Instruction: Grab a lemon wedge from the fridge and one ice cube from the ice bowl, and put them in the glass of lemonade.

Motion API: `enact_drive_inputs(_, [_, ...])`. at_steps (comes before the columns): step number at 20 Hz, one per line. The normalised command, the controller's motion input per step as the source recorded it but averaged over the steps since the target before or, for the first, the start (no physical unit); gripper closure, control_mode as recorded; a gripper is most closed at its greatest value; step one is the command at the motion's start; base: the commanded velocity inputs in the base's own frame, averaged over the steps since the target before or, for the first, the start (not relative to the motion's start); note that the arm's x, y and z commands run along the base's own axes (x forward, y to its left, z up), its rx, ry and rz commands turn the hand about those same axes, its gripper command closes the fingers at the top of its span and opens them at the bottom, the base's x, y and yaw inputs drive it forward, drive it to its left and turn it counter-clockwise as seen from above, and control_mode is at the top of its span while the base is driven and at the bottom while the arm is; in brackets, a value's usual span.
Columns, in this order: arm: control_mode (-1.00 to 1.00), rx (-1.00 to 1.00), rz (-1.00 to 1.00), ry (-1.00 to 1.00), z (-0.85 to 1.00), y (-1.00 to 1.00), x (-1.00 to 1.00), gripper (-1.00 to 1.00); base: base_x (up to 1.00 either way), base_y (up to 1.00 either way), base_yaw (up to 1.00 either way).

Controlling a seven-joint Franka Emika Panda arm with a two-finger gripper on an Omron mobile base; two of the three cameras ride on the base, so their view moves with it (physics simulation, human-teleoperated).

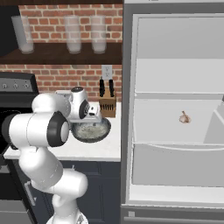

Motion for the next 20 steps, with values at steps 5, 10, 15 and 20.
enact_drive_inputs(5, [-1.00, 0.00, 0.00, 0.00, -0.07, 0.01, 0.17, -1.00, 0.00, 0.00, 0.00])
enact_drive_inputs(10, [-1.00, 0.00, 0.00, 0.00, 0.00, 0.01, 0.22, -1.00, 0.00, 0.00, 0.00])
enact_drive_inputs(15, [-1.00, 0.00, 0.00, 0.00, 0.00, 0.00, 0.02, -1.00, 0.00, 0.00, 0.00])
enact_drive_inputs(20, [-1.00, 0.00, 0.00, 0.00, -0.28, 0.00, 0.00, -1.00, 0.00, 0.00, 0.00])
